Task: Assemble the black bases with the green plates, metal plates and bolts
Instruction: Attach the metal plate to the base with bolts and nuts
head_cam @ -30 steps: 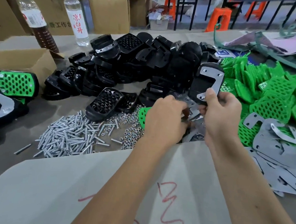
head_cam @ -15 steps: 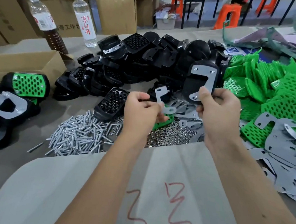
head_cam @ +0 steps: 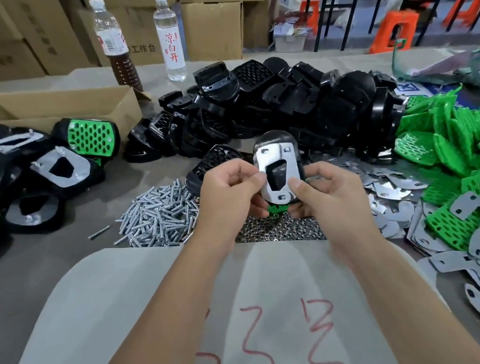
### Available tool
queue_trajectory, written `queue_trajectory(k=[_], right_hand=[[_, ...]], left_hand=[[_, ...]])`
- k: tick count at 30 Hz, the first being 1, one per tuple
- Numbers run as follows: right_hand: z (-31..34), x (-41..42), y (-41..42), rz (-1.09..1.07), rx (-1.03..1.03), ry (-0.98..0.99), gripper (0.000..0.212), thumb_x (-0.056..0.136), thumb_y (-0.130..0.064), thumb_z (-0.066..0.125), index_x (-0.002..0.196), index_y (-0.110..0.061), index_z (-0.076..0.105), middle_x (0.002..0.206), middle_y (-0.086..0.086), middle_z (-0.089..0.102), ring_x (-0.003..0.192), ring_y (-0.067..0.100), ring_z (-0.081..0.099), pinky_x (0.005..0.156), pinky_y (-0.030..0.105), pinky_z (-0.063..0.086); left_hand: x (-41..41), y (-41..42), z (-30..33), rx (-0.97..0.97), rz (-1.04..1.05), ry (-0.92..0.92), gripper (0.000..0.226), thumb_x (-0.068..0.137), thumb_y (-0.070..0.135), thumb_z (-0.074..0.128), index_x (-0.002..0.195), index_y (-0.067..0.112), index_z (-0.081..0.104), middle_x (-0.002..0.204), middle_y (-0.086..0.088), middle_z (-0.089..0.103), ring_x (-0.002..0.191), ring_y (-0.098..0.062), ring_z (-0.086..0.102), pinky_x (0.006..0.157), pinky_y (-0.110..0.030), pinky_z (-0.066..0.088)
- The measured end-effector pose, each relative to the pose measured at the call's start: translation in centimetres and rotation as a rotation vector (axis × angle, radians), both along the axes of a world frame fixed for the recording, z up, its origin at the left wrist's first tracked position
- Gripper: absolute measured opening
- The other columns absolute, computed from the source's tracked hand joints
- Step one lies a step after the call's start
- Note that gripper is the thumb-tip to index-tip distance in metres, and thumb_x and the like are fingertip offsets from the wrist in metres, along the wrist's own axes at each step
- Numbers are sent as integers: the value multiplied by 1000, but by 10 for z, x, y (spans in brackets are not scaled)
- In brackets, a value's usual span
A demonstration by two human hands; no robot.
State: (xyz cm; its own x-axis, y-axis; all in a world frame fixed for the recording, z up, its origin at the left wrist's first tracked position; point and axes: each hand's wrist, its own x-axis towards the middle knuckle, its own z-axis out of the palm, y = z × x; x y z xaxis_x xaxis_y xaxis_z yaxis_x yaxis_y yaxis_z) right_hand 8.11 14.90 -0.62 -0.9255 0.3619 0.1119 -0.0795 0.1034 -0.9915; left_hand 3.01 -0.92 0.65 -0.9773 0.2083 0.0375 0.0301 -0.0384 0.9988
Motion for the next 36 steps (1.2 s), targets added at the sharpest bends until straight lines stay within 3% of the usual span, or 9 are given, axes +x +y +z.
queue_trajectory(k=[6, 11, 14, 16, 18, 20, 28, 31, 36], right_hand=[[-2, -1, 0, -6, -35, -1, 4, 99, -12, 70, 95, -11, 70, 78, 17, 76, 62, 27, 73, 62, 31, 59], [-3, -1, 2, 26, -7, -5, 6, 100, -13, 68, 95, -12, 70, 78, 18, 76, 64, 28, 71, 68, 40, 61], [-1, -1, 1, 62, -13, 8, 7, 102, -11, 66, 95, -13, 70, 80, 15, 76, 63, 24, 70, 63, 34, 59], [0, -1, 1, 87, -23, 18, 6, 102, -9, 65, 97, -9, 69, 80, 16, 76, 61, 21, 68, 59, 28, 57], [1, 0, 0, 111, -25, 17, 5, 102, -8, 65, 98, -5, 67, 81, 22, 74, 60, 21, 67, 57, 26, 55], [1, 1, 0, 133, -32, 18, 5, 102, -8, 65, 98, -4, 67, 85, 26, 73, 60, 22, 66, 56, 26, 54], [3, 3, 3, 218, -50, 36, 5, 102, -8, 65, 101, -4, 68, 84, 20, 76, 61, 21, 65, 57, 26, 53], [3, 2, 1, 183, -22, 40, 6, 102, -9, 65, 99, -12, 70, 79, 12, 76, 59, 17, 63, 56, 25, 53], [4, 0, 0, 164, -17, 32, 7, 103, -12, 66, 98, -15, 70, 77, 14, 73, 59, 18, 62, 55, 27, 52]], left_hand=[[-1, 3, -4, -82, 68, 19, 24, 96, 7, 64, 73, 13, 64, 78, -23, 71, 53, -19, 61, 49, -27, 51], [1, 3, -1, -145, 97, 53, 18, 82, 30, 66, 72, 15, 63, 82, -20, 72, 64, -21, 52, 66, -42, 45], [0, 3, -3, -153, 175, 42, 29, 79, 41, 73, 72, 15, 62, 72, -12, 69, 57, -19, 47, 67, -46, 53], [-3, 3, -5, -123, 222, 20, 24, 82, 34, 80, 79, 15, 64, 72, -4, 65, 58, -18, 51, 67, -48, 57], [-4, 3, -3, -46, 206, -7, 11, 87, 15, 78, 94, 15, 69, 83, -2, 72, 64, -14, 62, 58, -36, 56], [-5, 2, 1, 24, 138, -66, 18, 90, 5, 72, 104, 17, 73, 93, -1, 77, 73, -11, 68, 53, -26, 51], [-11, -10, 5, 131, -61, -253, 22, 89, 5, 73, 111, 9, 74, 94, -4, 77, 74, -16, 67, 52, -20, 45], [-10, -10, 6, 152, -41, -220, 16, 90, 4, 74, 103, 12, 74, 90, -2, 76, 75, -17, 68, 50, -21, 45], [-4, -1, 6, 230, 3, -129, 14, 92, 1, 71, 104, 6, 70, 93, -6, 74, 83, -22, 71, 67, -36, 60]])
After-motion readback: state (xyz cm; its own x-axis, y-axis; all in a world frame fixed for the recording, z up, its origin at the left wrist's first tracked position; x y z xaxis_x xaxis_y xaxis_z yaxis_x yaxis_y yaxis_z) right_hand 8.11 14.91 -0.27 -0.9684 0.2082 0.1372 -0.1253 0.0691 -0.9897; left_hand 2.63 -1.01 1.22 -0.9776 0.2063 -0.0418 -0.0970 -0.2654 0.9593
